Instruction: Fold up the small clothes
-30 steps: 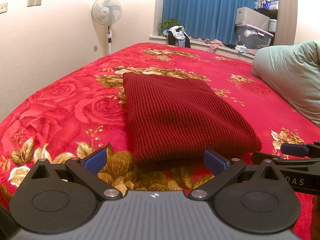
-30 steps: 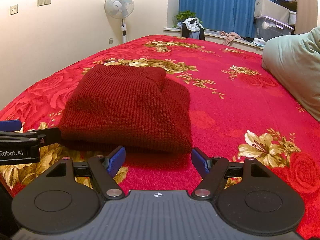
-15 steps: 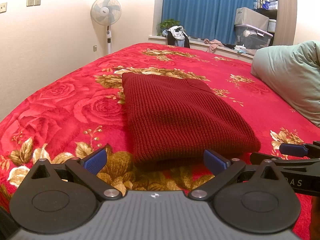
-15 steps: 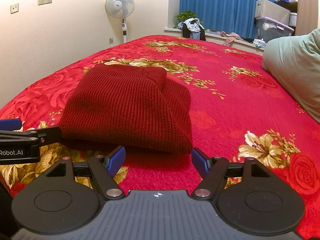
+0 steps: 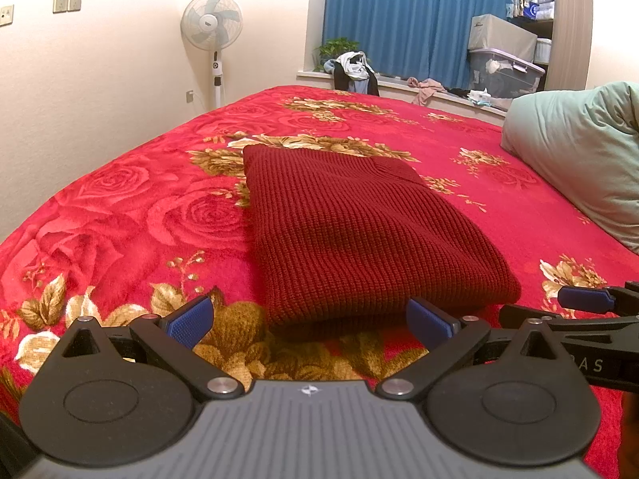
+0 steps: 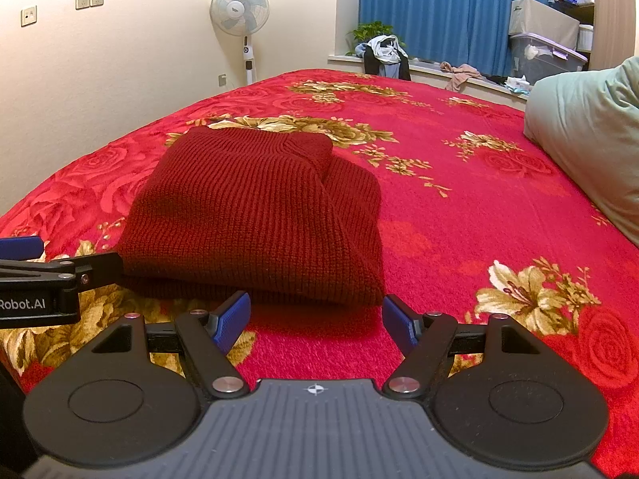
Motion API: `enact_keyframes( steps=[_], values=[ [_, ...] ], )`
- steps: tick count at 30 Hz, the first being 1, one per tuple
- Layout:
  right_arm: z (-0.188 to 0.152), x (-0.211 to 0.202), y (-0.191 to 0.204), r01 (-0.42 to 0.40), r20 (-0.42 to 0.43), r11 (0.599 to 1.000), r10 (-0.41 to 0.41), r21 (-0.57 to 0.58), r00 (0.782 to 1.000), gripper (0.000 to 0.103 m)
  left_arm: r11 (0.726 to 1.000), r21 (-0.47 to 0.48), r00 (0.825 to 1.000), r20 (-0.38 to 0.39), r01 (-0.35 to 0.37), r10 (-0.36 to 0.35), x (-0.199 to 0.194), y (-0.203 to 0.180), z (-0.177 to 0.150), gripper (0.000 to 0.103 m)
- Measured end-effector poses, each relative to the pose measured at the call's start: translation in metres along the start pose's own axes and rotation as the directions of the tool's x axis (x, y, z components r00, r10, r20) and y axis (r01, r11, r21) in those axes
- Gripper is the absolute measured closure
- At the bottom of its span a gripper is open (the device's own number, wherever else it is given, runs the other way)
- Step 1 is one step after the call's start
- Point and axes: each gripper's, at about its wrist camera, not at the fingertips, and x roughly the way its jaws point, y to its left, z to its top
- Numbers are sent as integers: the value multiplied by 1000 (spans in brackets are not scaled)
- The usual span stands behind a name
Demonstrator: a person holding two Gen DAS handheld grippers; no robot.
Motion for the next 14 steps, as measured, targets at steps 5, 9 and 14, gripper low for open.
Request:
enact_keyframes(
  steps=[5, 9, 14],
  values=[
    [0, 0, 0, 1, 0, 1000, -1, 0, 1000, 29, 1000, -1, 1000, -1, 0, 0, 0, 0, 0, 0],
    [0, 0, 0, 1, -1, 1000, -1, 0, 1000, 29, 1000, 0, 1000, 0, -1, 1, 0, 0, 0, 0],
    [0, 0, 1, 1, -1, 1000, -1, 0, 1000, 29, 1000, -4, 1000, -6, 0, 0, 0, 0, 0, 0]
  ],
)
